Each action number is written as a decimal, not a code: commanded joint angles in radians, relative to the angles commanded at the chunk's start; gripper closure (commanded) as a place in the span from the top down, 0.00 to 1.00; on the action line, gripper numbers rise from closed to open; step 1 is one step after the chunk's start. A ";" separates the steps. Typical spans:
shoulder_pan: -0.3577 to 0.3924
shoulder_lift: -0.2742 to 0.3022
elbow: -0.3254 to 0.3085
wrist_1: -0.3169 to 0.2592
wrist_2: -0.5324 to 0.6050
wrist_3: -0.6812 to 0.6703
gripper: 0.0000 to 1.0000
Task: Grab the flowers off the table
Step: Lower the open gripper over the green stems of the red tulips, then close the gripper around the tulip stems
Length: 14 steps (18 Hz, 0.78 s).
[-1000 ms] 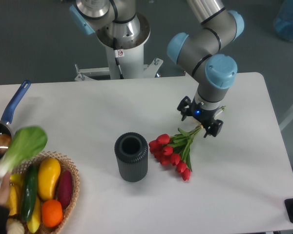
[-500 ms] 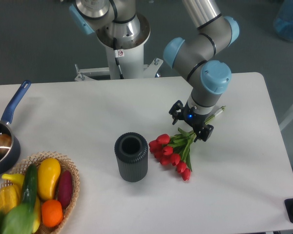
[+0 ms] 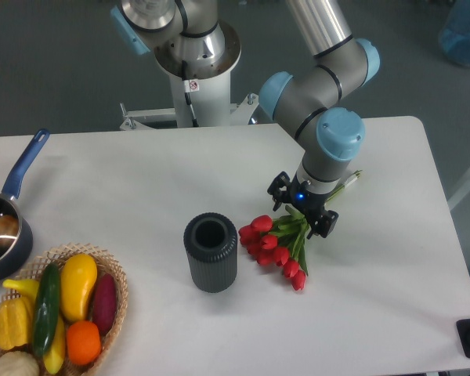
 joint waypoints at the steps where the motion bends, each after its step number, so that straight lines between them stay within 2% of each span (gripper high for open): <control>1: -0.002 -0.002 0.002 0.000 0.000 0.000 0.73; 3: 0.000 0.000 0.002 0.000 0.000 0.000 0.56; 4: 0.000 0.000 0.002 0.000 0.000 0.000 0.43; 5: 0.000 0.000 0.002 0.000 0.000 0.000 0.35; 9: 0.000 0.001 0.005 0.000 0.002 0.002 0.13; 14: 0.005 0.009 0.023 -0.005 0.006 0.002 0.10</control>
